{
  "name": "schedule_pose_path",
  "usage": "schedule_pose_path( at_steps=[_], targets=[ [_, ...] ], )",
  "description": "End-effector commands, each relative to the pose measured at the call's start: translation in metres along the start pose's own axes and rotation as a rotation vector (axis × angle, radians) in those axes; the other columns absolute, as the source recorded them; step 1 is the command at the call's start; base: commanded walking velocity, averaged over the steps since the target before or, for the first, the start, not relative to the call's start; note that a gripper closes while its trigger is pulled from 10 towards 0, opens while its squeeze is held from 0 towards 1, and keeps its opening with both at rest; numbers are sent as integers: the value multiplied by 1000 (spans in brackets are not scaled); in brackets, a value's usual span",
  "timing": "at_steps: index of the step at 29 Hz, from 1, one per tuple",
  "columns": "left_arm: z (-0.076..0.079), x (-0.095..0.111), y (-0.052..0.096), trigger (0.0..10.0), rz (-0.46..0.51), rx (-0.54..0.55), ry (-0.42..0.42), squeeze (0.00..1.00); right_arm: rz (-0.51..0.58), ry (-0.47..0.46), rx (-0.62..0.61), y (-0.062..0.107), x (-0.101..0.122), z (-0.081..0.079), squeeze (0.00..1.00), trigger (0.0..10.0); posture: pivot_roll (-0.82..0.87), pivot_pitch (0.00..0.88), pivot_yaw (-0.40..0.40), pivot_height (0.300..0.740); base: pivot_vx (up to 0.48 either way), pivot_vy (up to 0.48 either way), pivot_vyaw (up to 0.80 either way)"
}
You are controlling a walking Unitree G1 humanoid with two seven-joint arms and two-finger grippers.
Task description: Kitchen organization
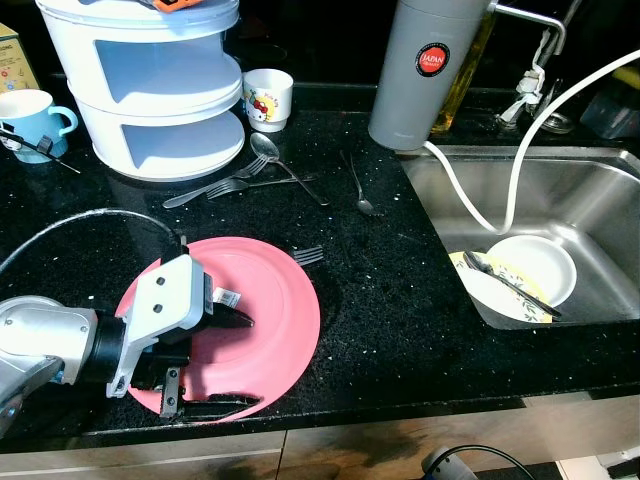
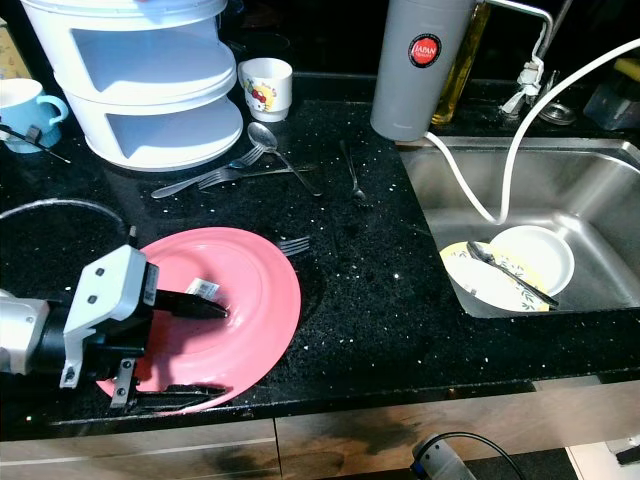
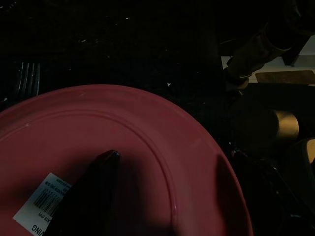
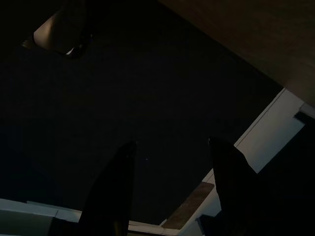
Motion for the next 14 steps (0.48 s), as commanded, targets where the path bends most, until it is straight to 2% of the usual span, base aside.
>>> schedule_pose_path(
  at_steps=[1, 7, 14],
  targets=[
    [8, -9, -2, 10000, -46, -51, 42, 0, -9, 3, 2, 0, -3, -2, 0, 10000, -4, 28, -50, 740, 0, 0, 0],
    [17, 1, -2, 10000, -3, -105, 35, 0, -9, 4, 1, 0, -3, -3, 0, 10000, -5, 30, -48, 740, 0, 0, 0],
    [20, 6, -3, 10000, 27, -123, 38, 0, -10, 3, 1, 0, -3, -2, 0, 10000, -3, 32, -48, 740, 0, 0, 0]
  ],
)
Point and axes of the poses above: a point about 5 cm out from each wrist's last joint towards the gripper, its own y axis pointing back from the gripper into the wrist, its own x axis along the axis of the wrist's last joint, z = x × y, the point moved 5 cm from there along -y, pointing out of the wrist towards the gripper, and after that the axes turned 1 degree about -y, right-handed, at the moved point
